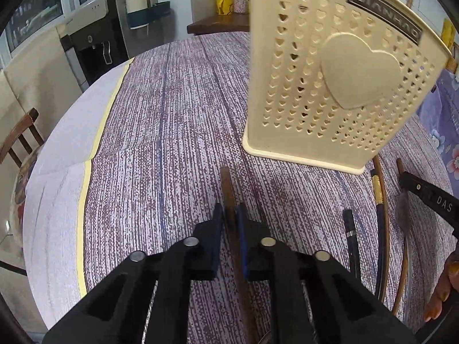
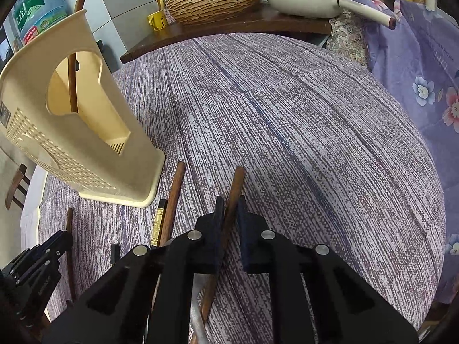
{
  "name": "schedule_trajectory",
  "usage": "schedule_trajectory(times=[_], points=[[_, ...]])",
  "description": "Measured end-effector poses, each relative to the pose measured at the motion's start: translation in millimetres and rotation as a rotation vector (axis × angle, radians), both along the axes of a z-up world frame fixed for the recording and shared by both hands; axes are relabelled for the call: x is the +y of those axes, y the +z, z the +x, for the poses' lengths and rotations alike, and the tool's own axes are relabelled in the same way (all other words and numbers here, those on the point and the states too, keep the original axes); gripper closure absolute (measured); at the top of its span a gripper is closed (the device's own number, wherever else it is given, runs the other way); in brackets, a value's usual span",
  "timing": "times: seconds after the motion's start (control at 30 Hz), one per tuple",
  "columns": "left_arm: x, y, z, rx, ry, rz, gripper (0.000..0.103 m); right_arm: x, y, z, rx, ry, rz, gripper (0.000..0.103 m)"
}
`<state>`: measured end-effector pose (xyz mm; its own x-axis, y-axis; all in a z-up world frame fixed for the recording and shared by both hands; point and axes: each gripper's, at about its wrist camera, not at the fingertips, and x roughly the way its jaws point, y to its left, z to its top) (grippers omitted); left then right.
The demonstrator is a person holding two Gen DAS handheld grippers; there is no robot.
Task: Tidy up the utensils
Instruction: 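Grasp a wooden chopstick with the left tool while the right tool grasps another chopstick, then lift both held chopsticks and lower them into the cream holder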
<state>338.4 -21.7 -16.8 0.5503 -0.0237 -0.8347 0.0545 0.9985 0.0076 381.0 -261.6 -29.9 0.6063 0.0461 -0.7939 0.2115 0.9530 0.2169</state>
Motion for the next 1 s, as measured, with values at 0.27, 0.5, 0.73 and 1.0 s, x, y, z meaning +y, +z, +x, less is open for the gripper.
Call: schedule_trajectory(times=[0.27,0.5,0.73,1.0], points=[[-2,-1,0,-0.004,0.015,0.007,0.094,8,0,1,0.002,0.007,-0.035,0.093],[1,0,-2,-0.003,0.030,-0.027,0.095,6,6,-5,-0.042,-0.006,0.010,0.094],[7,25,-10,-0.083,0.028,-0.084,0.095,2,30,-15,-0.144,0.015,0.098,0.095],[15,78,-27,-0.219,0.004,-0.130,0.095,1,80,-37,-0.296,0.081,0.153,0.095]])
